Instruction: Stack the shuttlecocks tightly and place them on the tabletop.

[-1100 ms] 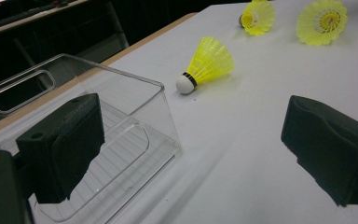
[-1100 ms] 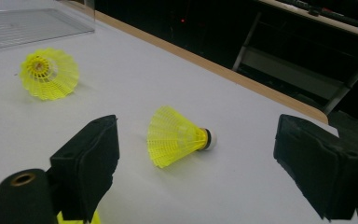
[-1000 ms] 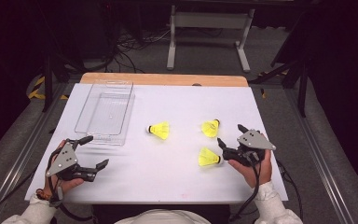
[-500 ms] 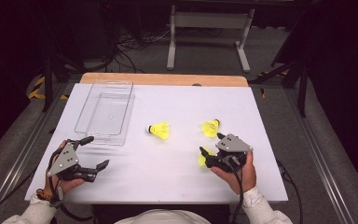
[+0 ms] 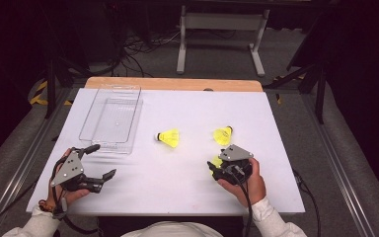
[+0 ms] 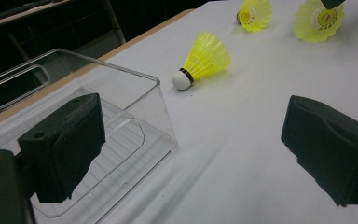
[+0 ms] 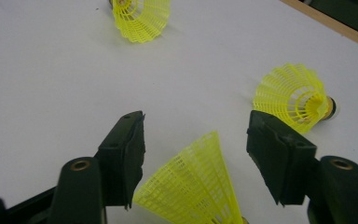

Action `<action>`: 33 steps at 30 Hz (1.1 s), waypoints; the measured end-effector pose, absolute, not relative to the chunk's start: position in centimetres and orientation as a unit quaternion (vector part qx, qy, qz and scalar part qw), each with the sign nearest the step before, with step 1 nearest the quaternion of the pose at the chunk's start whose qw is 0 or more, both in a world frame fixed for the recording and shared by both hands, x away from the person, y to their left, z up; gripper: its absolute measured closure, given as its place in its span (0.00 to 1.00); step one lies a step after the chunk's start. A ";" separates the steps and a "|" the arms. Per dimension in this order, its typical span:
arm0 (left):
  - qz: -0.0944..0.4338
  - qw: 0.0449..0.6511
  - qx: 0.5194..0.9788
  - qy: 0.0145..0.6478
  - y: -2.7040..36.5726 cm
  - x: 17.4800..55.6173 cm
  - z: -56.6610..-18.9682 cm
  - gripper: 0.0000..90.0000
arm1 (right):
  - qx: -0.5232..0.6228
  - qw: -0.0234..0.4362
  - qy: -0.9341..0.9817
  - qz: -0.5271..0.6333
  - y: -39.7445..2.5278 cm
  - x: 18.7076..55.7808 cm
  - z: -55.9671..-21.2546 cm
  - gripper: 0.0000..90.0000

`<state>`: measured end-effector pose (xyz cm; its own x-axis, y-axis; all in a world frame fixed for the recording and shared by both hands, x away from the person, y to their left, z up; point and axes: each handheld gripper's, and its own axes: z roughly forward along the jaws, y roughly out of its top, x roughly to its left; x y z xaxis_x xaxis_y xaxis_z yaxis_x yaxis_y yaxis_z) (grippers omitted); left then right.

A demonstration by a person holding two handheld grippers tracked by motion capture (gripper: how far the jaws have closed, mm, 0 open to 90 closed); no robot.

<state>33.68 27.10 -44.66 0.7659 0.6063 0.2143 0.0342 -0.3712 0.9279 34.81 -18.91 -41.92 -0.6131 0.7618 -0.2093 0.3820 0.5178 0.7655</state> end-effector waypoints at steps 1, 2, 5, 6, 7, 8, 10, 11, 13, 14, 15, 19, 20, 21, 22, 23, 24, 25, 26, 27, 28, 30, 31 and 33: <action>0.274 0.522 0.782 0.204 27.1 33.7 -44.7 0.08 | 0.347 0.270 0.828 0.348 -18.9 34.9 -42.0 0.47; 0.274 0.521 0.782 0.204 27.1 33.7 -44.7 0.08 | 0.347 0.269 0.829 0.346 -19.0 34.9 -42.1 0.49; 0.274 0.521 0.783 0.203 27.1 33.7 -44.7 0.08 | 0.350 0.266 0.830 0.344 -19.0 35.1 -42.3 0.58; 0.274 0.520 0.783 0.204 27.1 33.7 -44.7 0.08 | 0.351 0.265 0.830 0.344 -19.0 35.1 -42.3 0.61; 0.273 0.520 0.783 0.204 27.0 33.7 -44.7 0.08 | 0.350 0.264 0.830 0.344 -19.0 35.1 -42.4 0.65; 0.274 0.520 0.783 0.204 27.0 33.7 -44.7 0.08 | 0.349 0.264 0.831 0.344 -19.0 35.1 -42.4 0.68; 0.273 0.520 0.783 0.204 27.0 33.7 -44.7 0.08 | 0.348 0.267 0.830 0.345 -19.0 35.1 -42.4 0.73; 0.273 0.520 0.783 0.204 27.0 33.7 -44.7 0.08 | 0.348 0.267 0.830 0.345 -19.0 35.1 -42.4 0.73; 0.273 0.520 0.783 0.204 27.0 33.7 -44.7 0.08 | 0.347 0.269 0.829 0.347 -19.0 35.1 -42.4 0.81; 0.273 0.520 0.783 0.204 27.0 33.7 -44.7 0.08 | 0.347 0.272 0.827 0.348 -19.0 35.1 -42.4 0.85; 0.274 0.519 0.784 0.203 27.0 33.8 -44.7 0.08 | 0.347 0.279 0.826 0.346 -19.0 35.0 -42.3 0.90; 0.270 0.521 0.783 0.207 26.9 33.8 -44.8 0.08 | 0.347 0.290 0.822 0.346 -19.0 35.0 -42.2 0.99; 0.270 0.521 0.783 0.207 26.9 33.8 -44.8 0.09 | 0.347 0.290 0.822 0.346 -19.0 35.0 -42.2 0.99; 0.269 0.520 0.784 0.207 26.9 33.8 -44.8 0.09 | 0.348 0.293 0.821 0.345 -19.1 35.0 -42.2 1.00; 0.269 0.520 0.784 0.206 26.9 33.8 -44.8 0.09 | 0.349 0.301 0.819 0.342 -19.2 35.0 -42.1 1.00; 0.270 0.520 0.784 0.206 26.9 33.8 -44.8 0.09 | 0.349 0.301 0.819 0.342 -19.2 35.0 -42.1 1.00; 0.270 0.519 0.784 0.206 26.9 33.8 -44.8 0.09 | 0.349 0.302 0.819 0.342 -19.2 35.0 -42.1 1.00; 0.270 0.520 0.784 0.206 26.9 33.8 -44.8 0.09 | 0.349 0.308 0.817 0.341 -19.2 35.0 -42.0 1.00; 0.270 0.520 0.784 0.206 26.9 33.8 -44.8 0.09 | 0.349 0.311 0.816 0.341 -19.3 35.0 -41.9 1.00; 0.270 0.520 0.784 0.206 26.9 33.8 -44.8 0.09 | 0.348 0.313 0.814 0.343 -19.3 34.9 -41.8 1.00; 0.269 0.521 0.783 0.206 26.9 33.8 -44.8 0.09 | 0.347 0.316 0.813 0.345 -19.4 34.9 -41.7 1.00; 0.269 0.522 0.783 0.206 26.9 33.8 -44.8 0.09 | 0.346 0.317 0.810 0.352 -19.6 34.8 -41.5 1.00; 0.268 0.521 0.783 0.207 27.0 33.8 -44.8 0.09 | 0.346 0.318 0.808 0.355 -19.6 34.8 -41.4 1.00; 0.269 0.522 0.783 0.206 26.9 33.8 -44.8 0.09 | 0.349 0.316 0.805 0.362 -19.8 34.8 -41.2 1.00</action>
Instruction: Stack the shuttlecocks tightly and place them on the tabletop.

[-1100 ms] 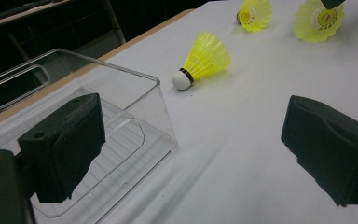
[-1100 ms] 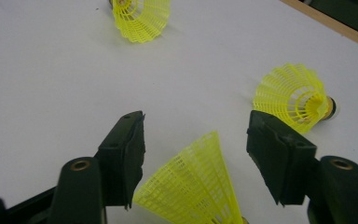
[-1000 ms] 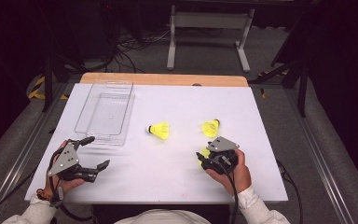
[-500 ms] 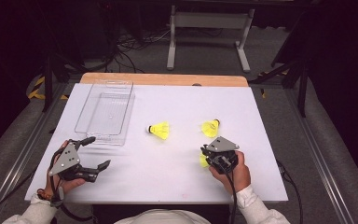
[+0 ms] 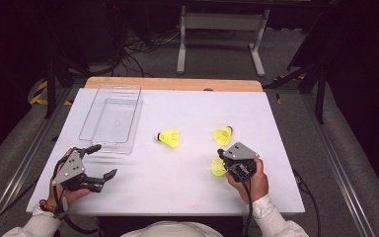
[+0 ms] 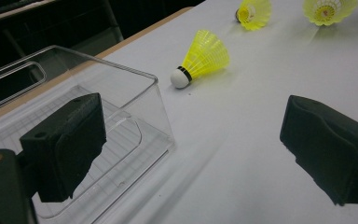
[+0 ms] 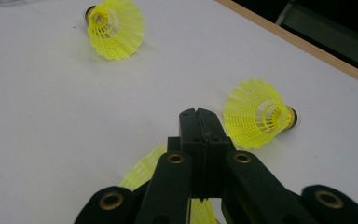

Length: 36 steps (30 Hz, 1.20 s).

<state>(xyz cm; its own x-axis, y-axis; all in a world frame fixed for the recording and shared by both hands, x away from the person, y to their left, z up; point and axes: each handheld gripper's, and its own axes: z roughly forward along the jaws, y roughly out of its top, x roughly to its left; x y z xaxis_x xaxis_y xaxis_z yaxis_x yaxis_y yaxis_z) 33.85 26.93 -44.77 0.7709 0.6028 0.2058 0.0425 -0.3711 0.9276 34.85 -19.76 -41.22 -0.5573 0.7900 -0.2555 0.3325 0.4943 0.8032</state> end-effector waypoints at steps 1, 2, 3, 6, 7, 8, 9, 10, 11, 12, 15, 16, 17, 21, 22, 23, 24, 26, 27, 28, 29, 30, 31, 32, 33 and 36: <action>0.268 0.522 0.783 0.206 26.9 33.9 -44.8 0.09 | 0.347 0.315 0.804 0.365 -19.8 34.9 -41.1 1.00; 0.267 0.521 0.784 0.207 26.9 33.9 -44.8 0.09 | 0.347 0.315 0.804 0.366 -19.8 34.9 -41.1 1.00; 0.267 0.521 0.784 0.207 26.9 33.9 -44.8 0.09 | 0.347 0.313 0.803 0.369 -19.8 34.9 -41.0 1.00; 0.267 0.520 0.785 0.206 26.9 33.9 -44.8 0.09 | 0.347 0.309 0.801 0.377 -19.9 35.1 -40.8 1.00; 0.268 0.518 0.785 0.206 26.9 33.9 -44.8 0.09 | 0.347 0.310 0.800 0.378 -19.8 35.2 -40.7 1.00; 0.268 0.518 0.786 0.206 26.9 33.9 -44.8 0.09 | 0.346 0.311 0.799 0.381 -19.8 35.2 -40.6 1.00; 0.266 0.519 0.785 0.207 26.9 33.9 -44.8 0.09 | 0.347 0.311 0.797 0.385 -19.8 35.2 -40.5 1.00; 0.266 0.519 0.786 0.206 26.9 33.9 -44.8 0.09 | 0.346 0.311 0.797 0.386 -19.8 35.3 -40.4 1.00; 0.266 0.519 0.786 0.206 27.0 33.9 -44.8 0.09 | 0.345 0.311 0.797 0.386 -19.7 35.3 -40.3 1.00; 0.266 0.519 0.786 0.206 27.0 33.9 -44.8 0.09 | 0.346 0.312 0.795 0.389 -19.7 35.4 -40.2 1.00; 0.265 0.520 0.785 0.206 26.9 33.9 -44.8 0.09 | 0.346 0.312 0.792 0.394 -19.7 35.6 -40.0 1.00; 0.265 0.521 0.785 0.206 26.9 33.9 -44.8 0.09 | 0.346 0.313 0.791 0.396 -19.6 35.6 -39.9 1.00; 0.265 0.521 0.785 0.207 26.9 33.9 -44.8 0.09 | 0.344 0.315 0.791 0.396 -19.6 35.7 -39.8 1.00; 0.264 0.521 0.785 0.207 26.9 33.9 -44.8 0.09 | 0.342 0.310 0.791 0.401 -19.3 36.0 -39.6 1.00; 0.264 0.521 0.785 0.206 26.9 33.9 -44.8 0.09 | 0.340 0.310 0.792 0.402 -19.2 36.0 -39.6 1.00; 0.264 0.522 0.784 0.206 26.9 33.9 -44.8 0.09 | 0.340 0.309 0.792 0.402 -19.1 36.0 -39.6 1.00; 0.265 0.522 0.784 0.207 27.0 33.9 -44.8 0.09 | 0.338 0.306 0.794 0.401 -19.1 36.0 -39.6 1.00; 0.263 0.521 0.785 0.206 27.0 34.0 -44.8 0.09 | 0.335 0.299 0.800 0.398 -18.9 36.0 -39.8 1.00; 0.262 0.521 0.786 0.206 27.0 34.0 -44.8 0.09 | 0.333 0.296 0.803 0.397 -18.8 36.0 -39.9 0.99; 0.262 0.520 0.786 0.207 27.0 34.0 -44.9 0.09 | 0.331 0.291 0.805 0.397 -18.7 36.0 -40.0 0.96; 0.262 0.520 0.786 0.206 27.0 34.0 -44.8 0.09 | 0.330 0.290 0.808 0.393 -18.5 36.0 -40.1 0.90; 0.262 0.520 0.786 0.205 27.0 34.0 -44.8 0.09 | 0.330 0.290 0.809 0.390 -18.3 36.0 -40.3 0.87; 0.262 0.521 0.786 0.206 26.9 34.0 -44.8 0.09 | 0.329 0.287 0.811 0.389 -18.1 36.1 -40.4 0.86; 0.262 0.520 0.787 0.206 27.0 34.0 -44.8 0.09 | 0.325 0.280 0.816 0.389 -17.8 36.2 -40.7 0.81; 0.262 0.521 0.786 0.206 26.9 34.0 -44.8 0.09 | 0.325 0.278 0.818 0.385 -17.6 36.3 -40.8 0.75; 0.261 0.521 0.786 0.206 26.9 34.0 -44.8 0.09 | 0.324 0.269 0.822 0.383 -16.8 36.4 -41.2 0.62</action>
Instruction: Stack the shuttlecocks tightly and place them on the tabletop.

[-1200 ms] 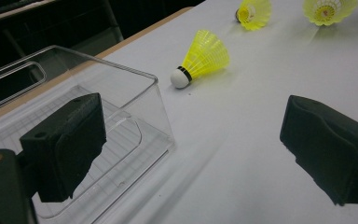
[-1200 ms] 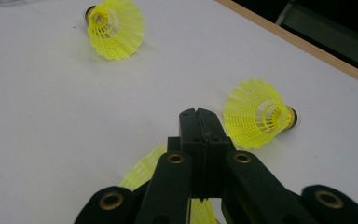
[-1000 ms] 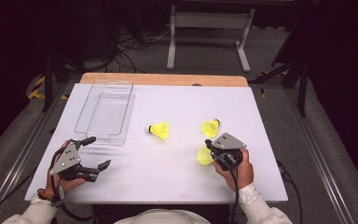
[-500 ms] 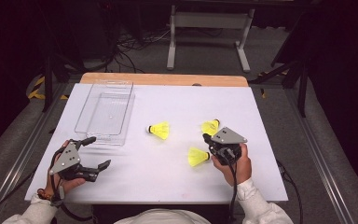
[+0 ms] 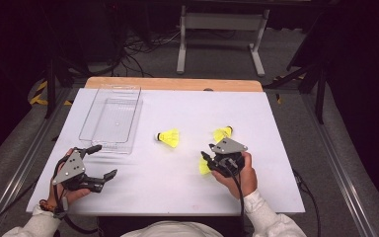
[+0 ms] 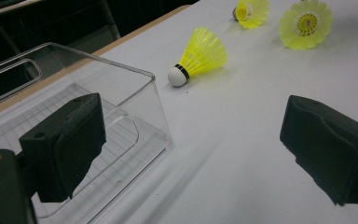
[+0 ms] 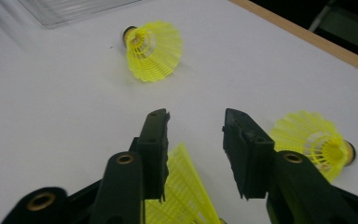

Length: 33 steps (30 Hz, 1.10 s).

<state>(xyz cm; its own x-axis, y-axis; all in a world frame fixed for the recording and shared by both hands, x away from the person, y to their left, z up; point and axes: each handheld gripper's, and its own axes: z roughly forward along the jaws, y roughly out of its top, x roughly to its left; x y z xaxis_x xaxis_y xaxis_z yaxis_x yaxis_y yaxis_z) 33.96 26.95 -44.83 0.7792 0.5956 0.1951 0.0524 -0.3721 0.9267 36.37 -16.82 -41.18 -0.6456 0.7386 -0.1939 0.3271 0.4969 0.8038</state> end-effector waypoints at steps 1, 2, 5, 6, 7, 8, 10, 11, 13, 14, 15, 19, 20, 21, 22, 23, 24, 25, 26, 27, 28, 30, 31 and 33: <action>0.261 0.520 0.787 0.206 27.0 34.0 -44.8 0.09 | 0.323 0.266 0.825 0.381 -16.6 36.4 -41.3 0.59; 0.261 0.521 0.787 0.206 27.0 34.0 -44.8 0.09 | 0.323 0.260 0.828 0.377 -16.3 36.5 -41.5 0.58; 0.261 0.522 0.786 0.205 27.0 33.9 -44.8 0.09 | 0.323 0.251 0.840 0.356 -15.8 36.7 -42.2 0.50; 0.262 0.523 0.785 0.206 27.0 33.9 -44.8 0.09 | 0.325 0.248 0.843 0.351 -15.8 36.8 -42.4 0.49; 0.261 0.523 0.785 0.206 27.0 33.9 -44.8 0.09 | 0.330 0.247 0.845 0.342 -15.7 36.9 -42.8 0.48; 0.261 0.523 0.785 0.206 27.0 33.9 -44.8 0.09 | 0.333 0.247 0.846 0.335 -15.7 37.0 -43.0 0.48; 0.261 0.523 0.785 0.206 27.0 33.9 -44.8 0.09 | 0.341 0.244 0.847 0.328 -15.8 37.2 -43.4 0.51; 0.261 0.523 0.785 0.205 27.0 33.9 -44.8 0.09 | 0.344 0.245 0.846 0.326 -15.8 37.2 -43.5 0.55; 0.261 0.522 0.786 0.205 27.0 33.9 -44.8 0.09 | 0.344 0.247 0.846 0.325 -16.0 37.3 -43.6 0.65; 0.261 0.522 0.786 0.205 27.0 33.9 -44.8 0.08 | 0.344 0.247 0.846 0.325 -16.0 37.3 -43.6 0.65; 0.260 0.523 0.786 0.205 27.0 33.9 -44.8 0.08 | 0.345 0.252 0.845 0.323 -16.1 37.3 -43.5 0.72; 0.259 0.521 0.787 0.204 27.0 33.9 -44.8 0.09 | 0.342 0.262 0.839 0.332 -16.4 37.2 -43.2 0.95; 0.259 0.522 0.787 0.205 27.0 33.9 -44.8 0.09 | 0.337 0.274 0.837 0.332 -16.4 37.1 -42.9 0.99; 0.259 0.522 0.787 0.205 27.0 33.9 -44.8 0.09 | 0.337 0.274 0.837 0.332 -16.4 37.1 -42.9 0.99; 0.260 0.522 0.786 0.205 27.0 33.9 -44.8 0.09 | 0.332 0.278 0.839 0.330 -16.5 37.1 -42.8 1.00; 0.259 0.523 0.786 0.206 27.0 33.9 -44.8 0.09 | 0.332 0.280 0.838 0.331 -16.5 37.0 -42.7 1.00; 0.259 0.523 0.786 0.206 27.0 33.9 -44.8 0.09 | 0.332 0.280 0.838 0.331 -16.5 37.0 -42.7 1.00; 0.260 0.522 0.786 0.206 27.0 33.9 -44.8 0.09 | 0.331 0.285 0.834 0.336 -16.7 37.1 -42.4 1.00; 0.260 0.522 0.786 0.206 27.0 33.9 -44.8 0.09 | 0.331 0.285 0.834 0.336 -16.7 37.1 -42.4 1.00; 0.259 0.523 0.786 0.206 27.0 34.0 -44.8 0.09 | 0.332 0.287 0.832 0.339 -16.7 37.1 -42.3 1.00; 0.259 0.525 0.784 0.207 27.1 34.0 -44.8 0.09 | 0.332 0.292 0.827 0.347 -16.9 37.1 -41.9 1.00; 0.258 0.525 0.784 0.207 27.1 34.0 -44.8 0.09 | 0.332 0.292 0.826 0.350 -16.9 37.1 -41.8 1.00; 0.258 0.526 0.784 0.206 27.1 34.0 -44.8 0.09 | 0.332 0.293 0.824 0.352 -16.9 37.1 -41.6 1.00; 0.259 0.526 0.783 0.206 27.1 34.0 -44.8 0.09 | 0.334 0.288 0.820 0.364 -17.0 37.6 -41.3 1.00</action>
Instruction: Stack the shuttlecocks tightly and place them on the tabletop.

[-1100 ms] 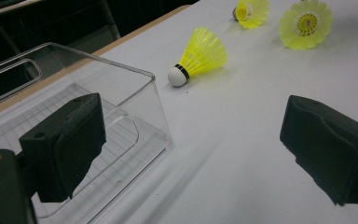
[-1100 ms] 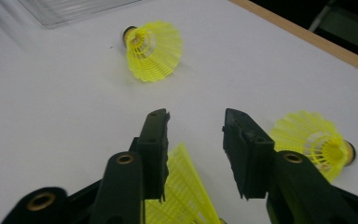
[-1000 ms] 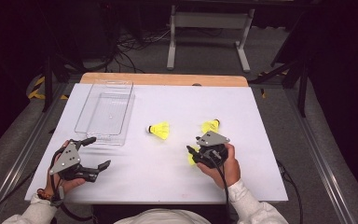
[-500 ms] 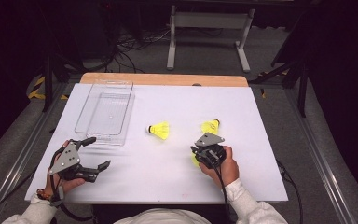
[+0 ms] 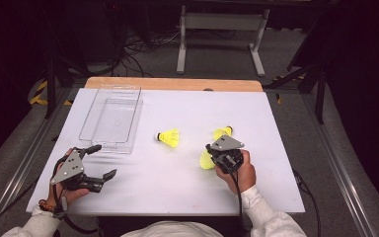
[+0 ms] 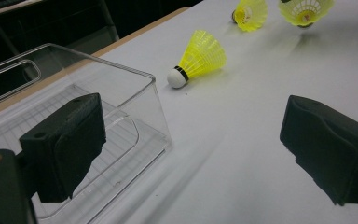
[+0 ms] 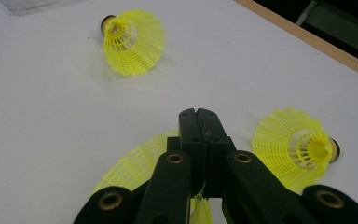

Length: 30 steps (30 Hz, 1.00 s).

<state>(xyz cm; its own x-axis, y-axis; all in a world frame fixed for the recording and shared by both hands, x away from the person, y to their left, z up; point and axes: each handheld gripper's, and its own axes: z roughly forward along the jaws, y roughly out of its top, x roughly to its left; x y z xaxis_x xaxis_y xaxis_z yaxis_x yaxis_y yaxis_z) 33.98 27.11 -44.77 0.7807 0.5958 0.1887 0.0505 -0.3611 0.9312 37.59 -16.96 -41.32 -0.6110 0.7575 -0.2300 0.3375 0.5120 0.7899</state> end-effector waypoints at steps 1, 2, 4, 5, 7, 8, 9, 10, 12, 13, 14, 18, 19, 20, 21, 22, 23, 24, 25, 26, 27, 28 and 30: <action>0.259 0.526 0.783 0.206 27.1 34.0 -44.8 0.09 | 0.334 0.288 0.820 0.364 -17.0 37.6 -41.3 1.00; 0.258 0.526 0.784 0.206 27.1 34.0 -44.7 0.09 | 0.334 0.288 0.819 0.367 -16.9 37.7 -41.2 1.00; 0.259 0.528 0.782 0.206 27.1 33.9 -44.8 0.09 | 0.331 0.288 0.815 0.378 -16.5 38.4 -40.8 1.00; 0.258 0.527 0.783 0.207 27.2 33.9 -44.7 0.09 | 0.331 0.288 0.815 0.378 -16.5 38.4 -40.8 1.00; 0.258 0.528 0.782 0.207 27.3 33.9 -44.7 0.09 | 0.331 0.286 0.811 0.388 -16.0 39.1 -40.6 1.00; 0.257 0.530 0.781 0.208 27.3 33.9 -44.7 0.09 | 0.332 0.283 0.810 0.391 -15.8 39.4 -40.5 1.00; 0.258 0.529 0.781 0.206 27.3 33.9 -44.7 0.08 | 0.332 0.282 0.809 0.395 -15.7 39.7 -40.5 1.00; 0.258 0.529 0.781 0.206 27.3 33.9 -44.7 0.08 | 0.332 0.282 0.809 0.395 -15.7 39.7 -40.5 1.00; 0.258 0.529 0.782 0.206 27.3 33.9 -44.7 0.08 | 0.334 0.278 0.806 0.402 -15.3 40.4 -40.5 1.00; 0.258 0.529 0.782 0.206 27.3 33.9 -44.7 0.08 | 0.334 0.275 0.804 0.407 -15.1 40.7 -40.4 1.00; 0.258 0.530 0.781 0.207 27.3 33.9 -44.7 0.08 | 0.334 0.273 0.804 0.410 -15.0 41.0 -40.4 1.00; 0.259 0.530 0.780 0.207 27.3 33.9 -44.7 0.08 | 0.332 0.262 0.799 0.426 -14.1 41.6 -40.4 1.00; 0.259 0.530 0.780 0.207 27.3 33.9 -44.7 0.08 | 0.334 0.252 0.798 0.433 -13.9 41.7 -40.4 1.00; 0.258 0.530 0.781 0.207 27.3 33.9 -44.7 0.08 | 0.334 0.247 0.798 0.436 -13.7 41.7 -40.4 1.00; 0.259 0.528 0.782 0.206 27.3 33.9 -44.7 0.08 | 0.332 0.244 0.798 0.439 -13.4 41.7 -40.5 1.00; 0.260 0.528 0.782 0.206 27.3 33.9 -44.6 0.08 | 0.328 0.242 0.799 0.441 -13.1 41.6 -40.5 1.00; 0.260 0.529 0.782 0.206 27.3 33.9 -44.6 0.08 | 0.324 0.241 0.801 0.442 -12.8 41.4 -40.4 1.00; 0.259 0.529 0.781 0.206 27.3 33.9 -44.7 0.08 | 0.321 0.238 0.801 0.445 -12.6 41.3 -40.4 1.00; 0.258 0.529 0.781 0.207 27.3 33.9 -44.7 0.08 | 0.321 0.234 0.801 0.448 -12.4 41.2 -40.4 1.00; 0.258 0.529 0.781 0.207 27.3 33.9 -44.7 0.08 | 0.317 0.229 0.801 0.452 -12.0 41.1 -40.4 1.00; 0.258 0.528 0.782 0.206 27.3 33.9 -44.7 0.08 | 0.314 0.224 0.803 0.455 -11.8 40.9 -40.4 1.00; 0.259 0.529 0.782 0.205 27.3 33.9 -44.7 0.08 | 0.312 0.221 0.803 0.456 -11.5 40.8 -40.5 1.00; 0.258 0.528 0.782 0.206 27.3 33.9 -44.7 0.08 | 0.307 0.211 0.806 0.461 -11.0 40.6 -40.6 1.00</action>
<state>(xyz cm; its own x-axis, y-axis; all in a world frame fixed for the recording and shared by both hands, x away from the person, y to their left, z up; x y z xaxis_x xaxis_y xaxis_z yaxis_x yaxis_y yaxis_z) 33.90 27.31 -44.65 0.7817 0.5950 0.1871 0.0490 -0.3576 0.9326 40.63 -11.00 -40.60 -0.7230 0.6885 -0.0569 0.2999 0.3870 0.8719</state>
